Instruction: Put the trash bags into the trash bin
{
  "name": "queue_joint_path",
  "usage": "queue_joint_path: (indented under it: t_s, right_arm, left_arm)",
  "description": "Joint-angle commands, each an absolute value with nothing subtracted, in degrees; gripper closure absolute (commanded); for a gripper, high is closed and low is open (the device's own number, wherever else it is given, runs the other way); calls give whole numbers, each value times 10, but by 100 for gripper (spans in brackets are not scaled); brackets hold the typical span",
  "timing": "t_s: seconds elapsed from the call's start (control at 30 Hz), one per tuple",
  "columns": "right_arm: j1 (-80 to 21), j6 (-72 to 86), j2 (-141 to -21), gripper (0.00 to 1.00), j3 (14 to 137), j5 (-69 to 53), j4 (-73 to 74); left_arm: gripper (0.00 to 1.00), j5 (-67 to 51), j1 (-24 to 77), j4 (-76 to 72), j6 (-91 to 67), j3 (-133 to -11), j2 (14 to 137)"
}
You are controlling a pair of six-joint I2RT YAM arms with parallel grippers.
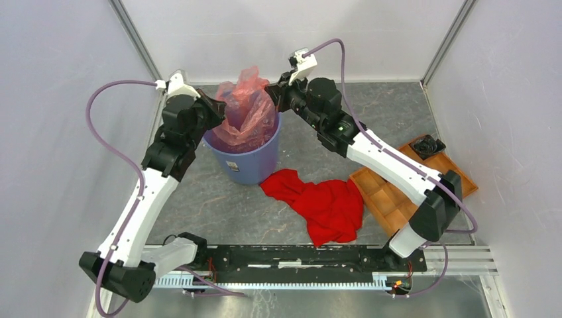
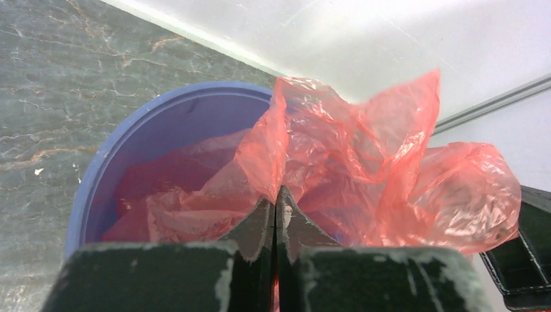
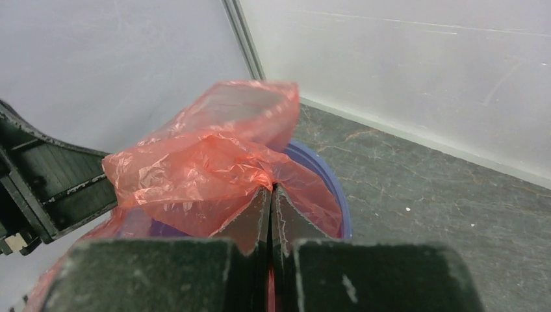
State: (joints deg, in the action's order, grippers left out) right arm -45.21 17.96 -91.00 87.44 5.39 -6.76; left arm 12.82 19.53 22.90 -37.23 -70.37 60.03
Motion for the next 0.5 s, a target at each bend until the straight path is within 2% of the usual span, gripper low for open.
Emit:
queue_joint_path:
  t_s: [0.0, 0.13, 0.3, 0.47]
  right_arm:
    - [-448, 137, -920, 100, 921, 30, -64]
    - [-449, 121, -892, 100, 868, -34, -62]
    - [-450, 127, -858, 99, 796, -52, -68]
    - [-452, 139, -847, 100, 778, -73, -64]
  left_arm:
    - [98, 90, 185, 165, -299, -713, 599]
    - [98, 109, 184, 137, -290, -606, 512]
    - [98, 102, 185, 117, -302, -489, 398]
    - [98, 77, 185, 139, -332, -472, 357]
